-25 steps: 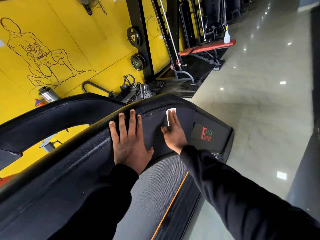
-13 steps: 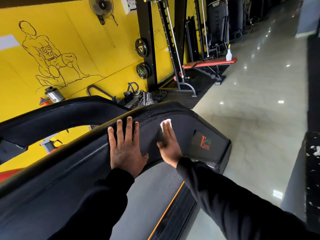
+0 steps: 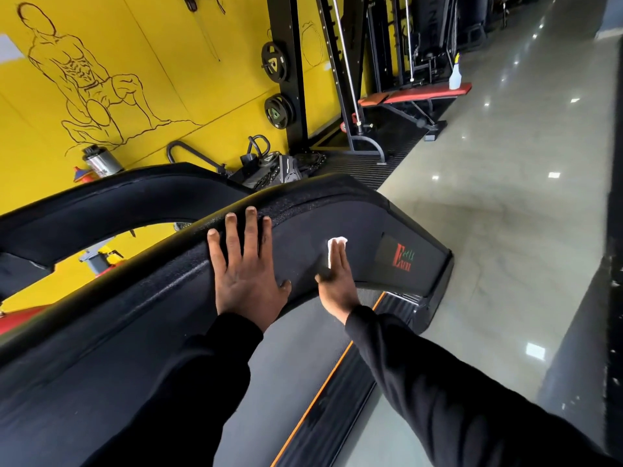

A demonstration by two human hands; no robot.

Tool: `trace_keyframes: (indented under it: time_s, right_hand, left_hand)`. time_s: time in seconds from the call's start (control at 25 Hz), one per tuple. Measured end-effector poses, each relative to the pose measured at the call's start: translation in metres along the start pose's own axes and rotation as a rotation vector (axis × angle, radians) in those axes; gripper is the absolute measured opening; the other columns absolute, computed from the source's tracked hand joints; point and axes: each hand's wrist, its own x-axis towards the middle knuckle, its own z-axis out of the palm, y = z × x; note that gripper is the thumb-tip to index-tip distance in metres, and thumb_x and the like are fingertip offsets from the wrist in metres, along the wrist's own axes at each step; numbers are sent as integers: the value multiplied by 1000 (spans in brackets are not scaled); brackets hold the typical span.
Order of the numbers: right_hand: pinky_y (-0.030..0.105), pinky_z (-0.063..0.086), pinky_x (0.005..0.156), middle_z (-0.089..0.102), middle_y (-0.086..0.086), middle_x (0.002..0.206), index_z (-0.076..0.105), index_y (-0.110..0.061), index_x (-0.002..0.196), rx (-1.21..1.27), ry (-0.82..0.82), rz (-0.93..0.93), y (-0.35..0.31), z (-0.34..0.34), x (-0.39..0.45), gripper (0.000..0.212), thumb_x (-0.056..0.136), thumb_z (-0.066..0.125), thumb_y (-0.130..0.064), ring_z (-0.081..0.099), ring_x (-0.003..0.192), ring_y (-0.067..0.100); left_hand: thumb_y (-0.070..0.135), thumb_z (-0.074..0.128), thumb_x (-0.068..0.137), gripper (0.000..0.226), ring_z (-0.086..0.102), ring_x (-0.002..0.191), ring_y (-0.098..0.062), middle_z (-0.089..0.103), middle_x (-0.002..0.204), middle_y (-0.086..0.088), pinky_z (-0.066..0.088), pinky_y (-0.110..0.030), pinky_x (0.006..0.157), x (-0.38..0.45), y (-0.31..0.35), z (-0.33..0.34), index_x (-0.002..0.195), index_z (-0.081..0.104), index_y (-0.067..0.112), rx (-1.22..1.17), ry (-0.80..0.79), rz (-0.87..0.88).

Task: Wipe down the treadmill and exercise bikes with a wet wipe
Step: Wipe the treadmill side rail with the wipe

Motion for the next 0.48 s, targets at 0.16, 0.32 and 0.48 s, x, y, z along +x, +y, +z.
trace_keyframes:
  time_s: [0.16,0.32,0.48]
  right_hand:
    - [35,8,122,1,12,162,16,-5,154,-75,-24,-273,17,10,-24,83,76,44,7,-1,151,21]
    - [36,7,122,-4,11,159,13,-1,152,-3,31,-44,9,11,-21,75,84,46,-2,-1,150,28]
    - [43,12,122,1,12,163,15,-8,154,-64,-24,-283,28,26,-44,71,90,46,-13,-1,151,23]
  left_hand:
    - [51,82,59,114,14,147,-40,22,161,-14,-5,-55,118,2,0,1,153,32,10,6,2,0]
    - [47,83,59,111,15,147,-40,24,160,-14,-6,-55,117,1,1,3,151,34,10,7,18,-12]
    - [46,83,60,111,14,147,-40,23,160,-14,-7,-54,117,3,3,4,152,32,10,18,25,-14]
